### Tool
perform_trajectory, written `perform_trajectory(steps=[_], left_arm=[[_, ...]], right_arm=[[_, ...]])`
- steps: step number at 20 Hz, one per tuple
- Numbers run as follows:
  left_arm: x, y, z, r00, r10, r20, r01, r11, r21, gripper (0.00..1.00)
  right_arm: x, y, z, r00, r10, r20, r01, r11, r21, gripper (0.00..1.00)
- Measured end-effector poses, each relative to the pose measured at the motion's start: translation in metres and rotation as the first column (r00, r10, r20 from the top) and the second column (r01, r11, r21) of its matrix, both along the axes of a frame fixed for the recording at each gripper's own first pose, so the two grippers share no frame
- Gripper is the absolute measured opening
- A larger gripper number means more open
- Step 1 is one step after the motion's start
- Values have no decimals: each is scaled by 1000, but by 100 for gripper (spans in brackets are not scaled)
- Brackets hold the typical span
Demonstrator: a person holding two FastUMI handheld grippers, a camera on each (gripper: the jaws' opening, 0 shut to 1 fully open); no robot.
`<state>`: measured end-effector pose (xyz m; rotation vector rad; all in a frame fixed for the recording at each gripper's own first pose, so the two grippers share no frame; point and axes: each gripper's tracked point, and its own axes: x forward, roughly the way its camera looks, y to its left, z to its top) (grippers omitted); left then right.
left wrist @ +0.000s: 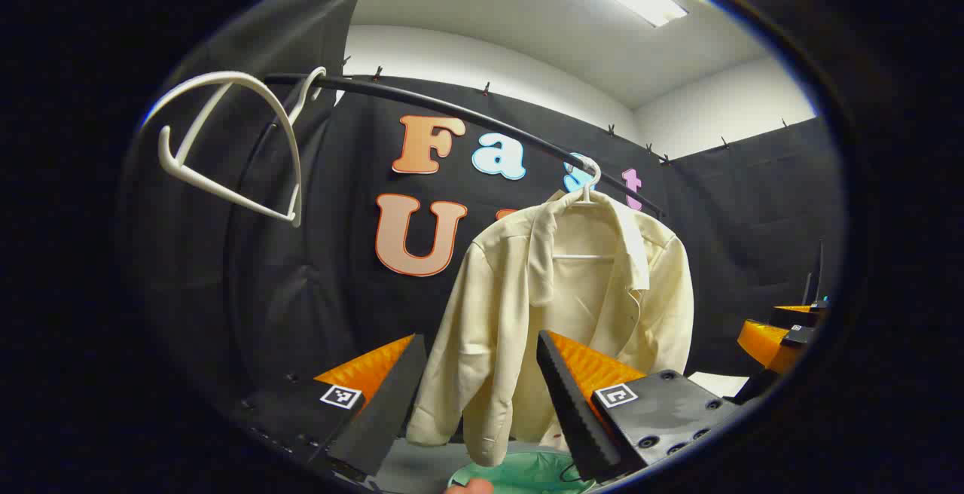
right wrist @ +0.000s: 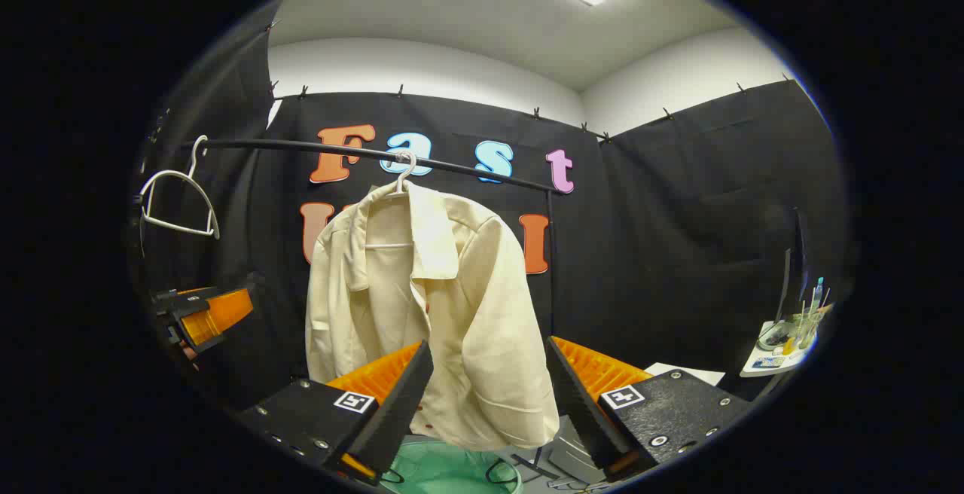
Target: Grasp the clothes on the hanger with both hands and then place them into the laundry hamper below.
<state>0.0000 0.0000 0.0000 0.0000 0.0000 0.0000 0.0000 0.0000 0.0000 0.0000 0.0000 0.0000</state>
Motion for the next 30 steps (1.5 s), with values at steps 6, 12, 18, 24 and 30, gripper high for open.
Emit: perform_trajectory(steps=[6, 12, 18, 24, 30], left_arm=[[5, -3, 3, 1000, -2, 9, 2, 1000, 8, 96], [4, -2, 3, 1000, -5, 5, 5, 1000, 18, 96], [3, -4, 3, 1000, -14, 1, 14, 1000, 11, 96], [7, 1, 4, 1000, 0, 6, 0, 1000, 8, 96], [6, 10, 6, 1000, 8, 7, -8, 1000, 4, 96]], right_arm=[[5, 7, 3, 999, 32, 7, -32, 999, -4, 93], [4, 13, -2, 999, 39, 6, -39, 999, 21, 93], [9, 22, -2, 998, 67, -6, -67, 998, 15, 93], [42, 61, 3, 986, 165, 12, -166, 983, 75, 93], [123, 92, -6, 980, 199, 7, -198, 973, 114, 93]])
